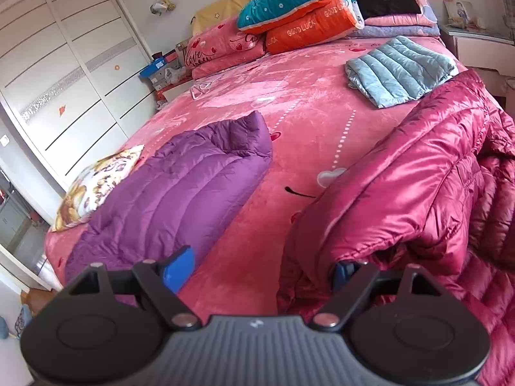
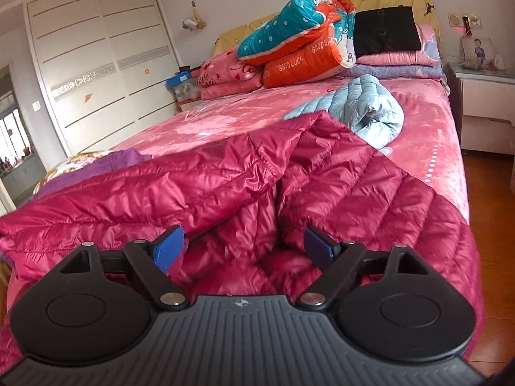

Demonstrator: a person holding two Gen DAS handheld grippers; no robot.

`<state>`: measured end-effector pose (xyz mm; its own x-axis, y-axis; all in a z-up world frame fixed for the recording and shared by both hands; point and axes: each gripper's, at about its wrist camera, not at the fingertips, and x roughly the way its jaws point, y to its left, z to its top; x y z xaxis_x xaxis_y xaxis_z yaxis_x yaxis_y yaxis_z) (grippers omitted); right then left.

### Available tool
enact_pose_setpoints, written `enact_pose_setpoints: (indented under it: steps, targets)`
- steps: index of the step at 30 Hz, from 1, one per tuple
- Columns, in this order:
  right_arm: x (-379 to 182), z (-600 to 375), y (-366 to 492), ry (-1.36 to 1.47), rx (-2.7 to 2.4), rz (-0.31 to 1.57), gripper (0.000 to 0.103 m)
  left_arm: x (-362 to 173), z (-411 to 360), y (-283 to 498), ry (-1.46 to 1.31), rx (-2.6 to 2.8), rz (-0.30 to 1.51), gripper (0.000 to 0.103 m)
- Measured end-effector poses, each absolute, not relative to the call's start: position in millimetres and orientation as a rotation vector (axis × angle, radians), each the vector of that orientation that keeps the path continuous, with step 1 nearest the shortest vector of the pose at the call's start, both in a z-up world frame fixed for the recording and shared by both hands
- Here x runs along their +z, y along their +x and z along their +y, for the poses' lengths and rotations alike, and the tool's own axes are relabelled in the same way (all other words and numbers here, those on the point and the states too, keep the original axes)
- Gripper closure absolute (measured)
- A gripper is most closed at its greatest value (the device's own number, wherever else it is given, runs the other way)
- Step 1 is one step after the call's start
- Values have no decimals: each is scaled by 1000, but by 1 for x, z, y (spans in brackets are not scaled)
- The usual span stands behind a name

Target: Fold large clothes

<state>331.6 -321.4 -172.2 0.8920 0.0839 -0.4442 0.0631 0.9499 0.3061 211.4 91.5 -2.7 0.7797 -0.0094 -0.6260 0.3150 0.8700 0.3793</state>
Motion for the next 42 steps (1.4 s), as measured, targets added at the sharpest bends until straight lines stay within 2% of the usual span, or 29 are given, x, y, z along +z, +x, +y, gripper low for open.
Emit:
enact_pose_setpoints:
  steps: [9, 12, 17, 29, 36, 39, 41, 42]
  targets:
    - [-174, -317, 308, 402, 56, 517, 1, 12, 97, 169, 443, -200, 647, 16]
    - [-178, -310, 306, 459, 113, 543, 1, 8, 89, 155, 384, -293, 701, 16]
    - [-186, -299, 312, 435, 181, 575, 1, -19, 65, 118, 444, -427, 761, 16]
    - [-208, -300, 327, 385, 232, 613, 1, -58, 33, 17, 257, -531, 866, 22]
    - [-206, -293, 316, 377, 234, 601, 1, -99, -7, 3, 433, -406, 876, 22]
    - [-205, -291, 310, 355, 243, 594, 1, -114, -6, 15, 481, -341, 876, 30]
    - [-204, -292, 306, 345, 244, 588, 1, -112, 5, 26, 427, -316, 881, 45]
    - [-204, -294, 304, 343, 242, 587, 1, -109, 12, 32, 394, -299, 883, 56]
